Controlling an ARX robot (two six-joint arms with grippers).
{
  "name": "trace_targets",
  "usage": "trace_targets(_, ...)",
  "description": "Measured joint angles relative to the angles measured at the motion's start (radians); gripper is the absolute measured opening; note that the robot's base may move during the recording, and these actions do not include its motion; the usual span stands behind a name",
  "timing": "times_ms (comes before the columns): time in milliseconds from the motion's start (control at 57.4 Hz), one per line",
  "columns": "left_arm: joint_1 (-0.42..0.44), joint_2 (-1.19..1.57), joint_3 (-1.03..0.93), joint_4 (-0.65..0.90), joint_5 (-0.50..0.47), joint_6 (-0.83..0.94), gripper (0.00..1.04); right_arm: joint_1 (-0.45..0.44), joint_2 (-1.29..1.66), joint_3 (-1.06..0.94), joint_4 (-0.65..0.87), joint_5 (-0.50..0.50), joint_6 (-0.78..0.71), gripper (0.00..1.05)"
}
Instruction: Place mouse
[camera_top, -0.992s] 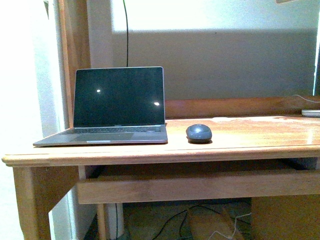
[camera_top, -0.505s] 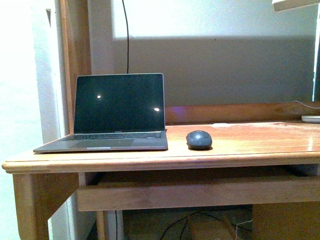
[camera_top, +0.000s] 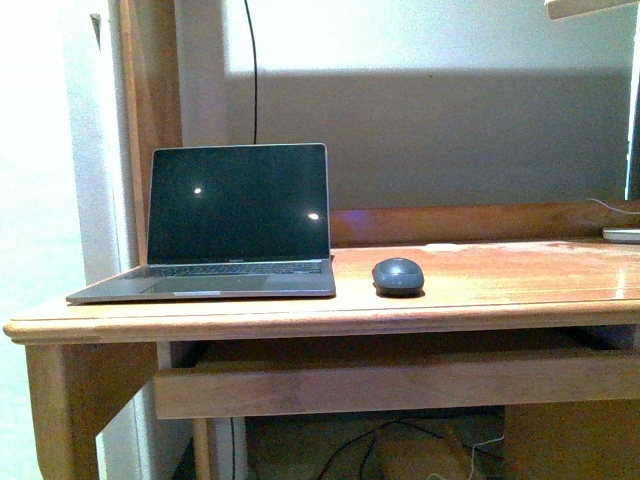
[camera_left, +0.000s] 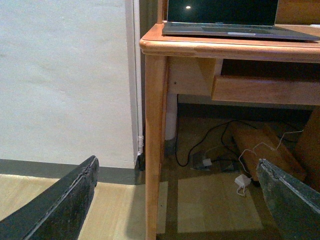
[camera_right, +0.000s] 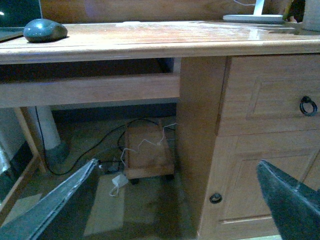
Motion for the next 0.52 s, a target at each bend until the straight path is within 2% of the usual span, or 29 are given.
trace_targets(522,0.0,0.0,0.0,0.0,0.0,0.0,0.97,0.0,0.0,0.0,0.0,0.0,0.0,0.97)
